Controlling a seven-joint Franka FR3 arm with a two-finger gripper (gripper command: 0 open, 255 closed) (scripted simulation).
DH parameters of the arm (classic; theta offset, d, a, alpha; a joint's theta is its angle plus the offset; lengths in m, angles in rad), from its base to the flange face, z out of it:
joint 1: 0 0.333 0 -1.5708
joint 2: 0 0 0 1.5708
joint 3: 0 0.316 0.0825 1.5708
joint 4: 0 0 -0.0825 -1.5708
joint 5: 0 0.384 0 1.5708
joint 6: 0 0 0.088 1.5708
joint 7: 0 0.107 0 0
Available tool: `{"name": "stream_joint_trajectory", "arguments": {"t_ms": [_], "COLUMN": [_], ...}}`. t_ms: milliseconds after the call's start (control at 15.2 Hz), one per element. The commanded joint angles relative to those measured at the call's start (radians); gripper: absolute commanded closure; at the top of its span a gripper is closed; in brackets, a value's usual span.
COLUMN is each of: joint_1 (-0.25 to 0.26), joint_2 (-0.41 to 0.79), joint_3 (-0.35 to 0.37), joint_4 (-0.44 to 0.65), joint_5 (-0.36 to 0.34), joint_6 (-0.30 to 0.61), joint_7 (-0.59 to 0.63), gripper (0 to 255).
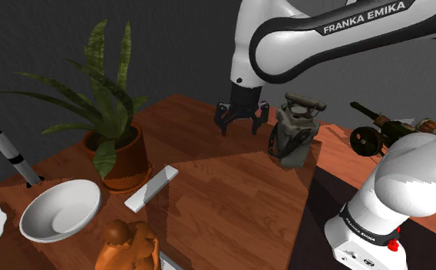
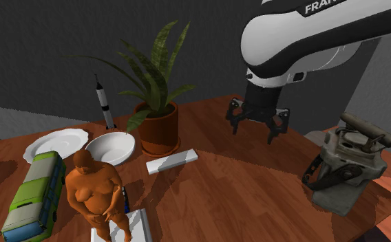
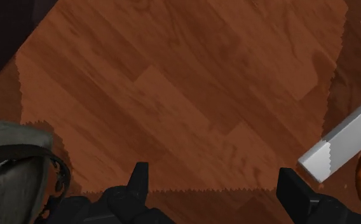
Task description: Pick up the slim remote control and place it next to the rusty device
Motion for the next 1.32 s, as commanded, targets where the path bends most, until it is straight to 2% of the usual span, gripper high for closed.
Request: {"name": "stream_joint_trajectory", "arguments": {"t_ms": [0,330,660,792,990,1254], "joint_1": [-0.011,-0.052,-0.070,-0.055,-0.005,0.078], "joint_2": [0.068,0.276,0.517,0.618,0.762,0.940], "joint_3": [0.048,0.162,0.232,0.233,0.205,0.146], "joint_4": [0.019,0.112,0.244,0.309,0.418,0.583], "joint_5": [-0.003,-0.075,-0.240,-0.319,-0.422,-0.516], "joint_6": [0.052,0.160,0.229,0.241,0.242,0.222], "joint_7": [0.083,0.309,0.573,0.681,0.822,0.966], "gripper": [0,0,0,0,0,0]}}
